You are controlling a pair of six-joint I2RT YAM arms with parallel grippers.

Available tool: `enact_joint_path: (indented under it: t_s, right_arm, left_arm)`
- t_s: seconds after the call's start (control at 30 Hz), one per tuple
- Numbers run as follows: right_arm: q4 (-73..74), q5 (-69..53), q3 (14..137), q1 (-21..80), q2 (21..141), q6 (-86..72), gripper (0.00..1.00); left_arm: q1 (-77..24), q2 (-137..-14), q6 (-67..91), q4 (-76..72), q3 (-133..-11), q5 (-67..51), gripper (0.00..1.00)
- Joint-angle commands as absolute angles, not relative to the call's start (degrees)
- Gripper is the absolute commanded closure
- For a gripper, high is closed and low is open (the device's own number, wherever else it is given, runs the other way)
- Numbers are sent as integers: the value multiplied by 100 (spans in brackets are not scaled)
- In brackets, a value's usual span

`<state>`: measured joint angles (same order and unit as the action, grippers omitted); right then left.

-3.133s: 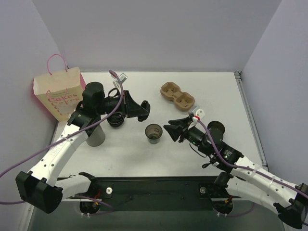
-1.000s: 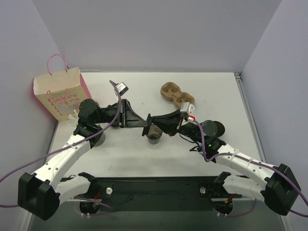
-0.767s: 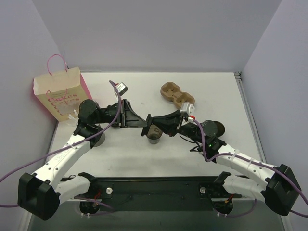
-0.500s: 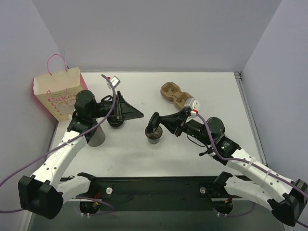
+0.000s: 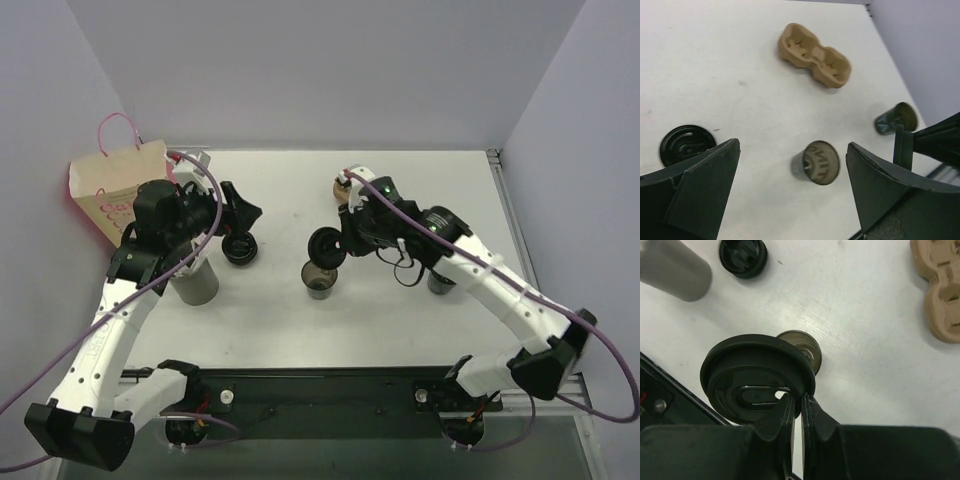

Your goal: Pack the takeout coffee

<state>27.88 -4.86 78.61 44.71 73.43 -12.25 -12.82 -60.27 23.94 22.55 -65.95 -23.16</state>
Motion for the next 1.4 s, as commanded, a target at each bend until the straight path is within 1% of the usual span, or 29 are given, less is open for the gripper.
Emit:
enact_joint_path:
  t_s: [0.0, 0.1, 0.17, 0.37, 0.6, 0.9, 1.37]
  right_arm:
    - [4727, -44, 8770, 4553, 8322, -1476, 100]
    - [5114, -18, 9262, 4588, 8928, -1512, 100]
    - [5396, 148, 9613, 4658, 9359, -1503, 100]
    - [5949, 141, 10282, 4781, 10203, -1442, 100]
    - [6310, 404, 10819, 4878, 10959, -1468, 100]
    - [6363, 404, 11153, 4781, 11452, -1406, 100]
    - [6372, 387, 11276, 4685, 11803, -1371, 100]
  left_arm:
    - [-1686, -5214, 1477, 2233, -6048, -354, 3]
    - [-1749, -4757, 1319, 1847, -5460, 411, 3]
    - [-1732, -4528, 1310, 1627, -5187, 579, 3]
    - [-1687, -3807, 1318, 1573, -5010, 1054, 3]
    - [-1679, -3516, 1309, 1591, -4922, 1397, 3]
    - [-1687, -3366, 1301, 1600, -4852, 1547, 3]
    - [-1687, -3384, 1327, 1600, -4843, 1450, 3]
